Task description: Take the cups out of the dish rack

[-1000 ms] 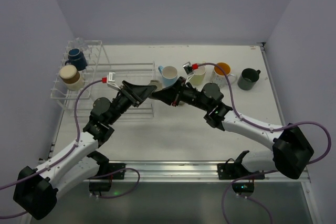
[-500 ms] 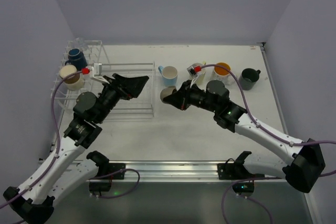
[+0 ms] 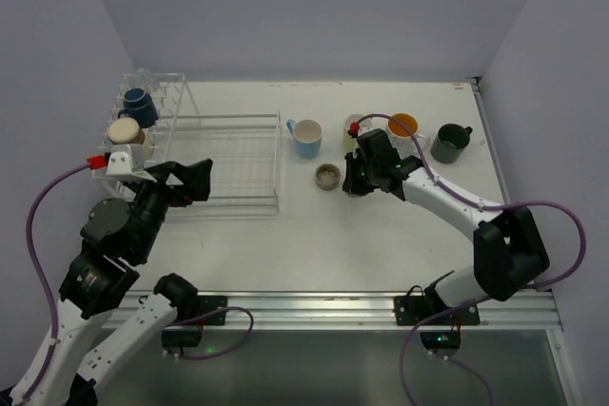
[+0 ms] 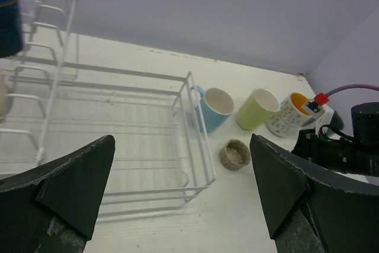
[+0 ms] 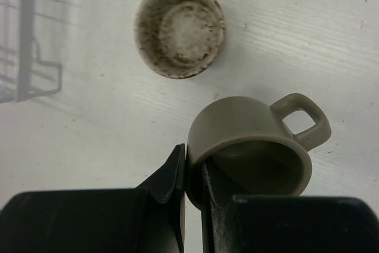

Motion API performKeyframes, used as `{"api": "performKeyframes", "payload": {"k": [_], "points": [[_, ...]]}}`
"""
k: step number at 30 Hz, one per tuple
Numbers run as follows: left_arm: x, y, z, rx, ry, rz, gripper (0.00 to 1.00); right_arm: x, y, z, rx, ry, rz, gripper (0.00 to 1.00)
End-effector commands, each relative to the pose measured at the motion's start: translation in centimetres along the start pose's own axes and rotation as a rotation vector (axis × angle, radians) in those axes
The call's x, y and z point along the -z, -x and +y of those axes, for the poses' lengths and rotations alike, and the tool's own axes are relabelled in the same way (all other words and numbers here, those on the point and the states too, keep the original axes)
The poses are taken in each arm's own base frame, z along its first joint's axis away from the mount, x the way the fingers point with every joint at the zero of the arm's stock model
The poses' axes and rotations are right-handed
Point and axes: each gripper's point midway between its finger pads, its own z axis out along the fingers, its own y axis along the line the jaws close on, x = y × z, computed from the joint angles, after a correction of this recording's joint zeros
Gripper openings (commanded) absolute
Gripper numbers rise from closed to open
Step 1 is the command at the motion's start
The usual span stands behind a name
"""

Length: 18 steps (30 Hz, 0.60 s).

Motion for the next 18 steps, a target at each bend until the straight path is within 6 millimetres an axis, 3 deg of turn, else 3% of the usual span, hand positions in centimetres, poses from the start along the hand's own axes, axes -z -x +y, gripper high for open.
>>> {"api": "performKeyframes", "payload": {"k": [1,5,11,15,18], "points": [[2.3,1.3,3.7,-0.111,0.156,-0.027,1.0,-0.6,2.9,-1.6,0.033,-0.095,-0.042,0.0],[3.0,1.8,4.7,-0.118,0.208,-0.034,1.0,-2.8,3.1,-3.0,0.033,-0.17,-0.014,0.0],[2.2,1.6,4.8,-0.129,0.234,-0.022,1.0,-5.2,3.7,-4.7,0.022,-0.207,0.004,0.0],[1.2,2.4,4.3,-0.127,0.251,-0.021,1.0,-6.3,3.9,-4.9,0.014,-0.201,0.009,0.0],[0.2,2.7,4.4,-0.14,0.289,-0.006,1.0,-6.9,3.6,-4.8,0.012,-0.197,0.025,0.07]]}}
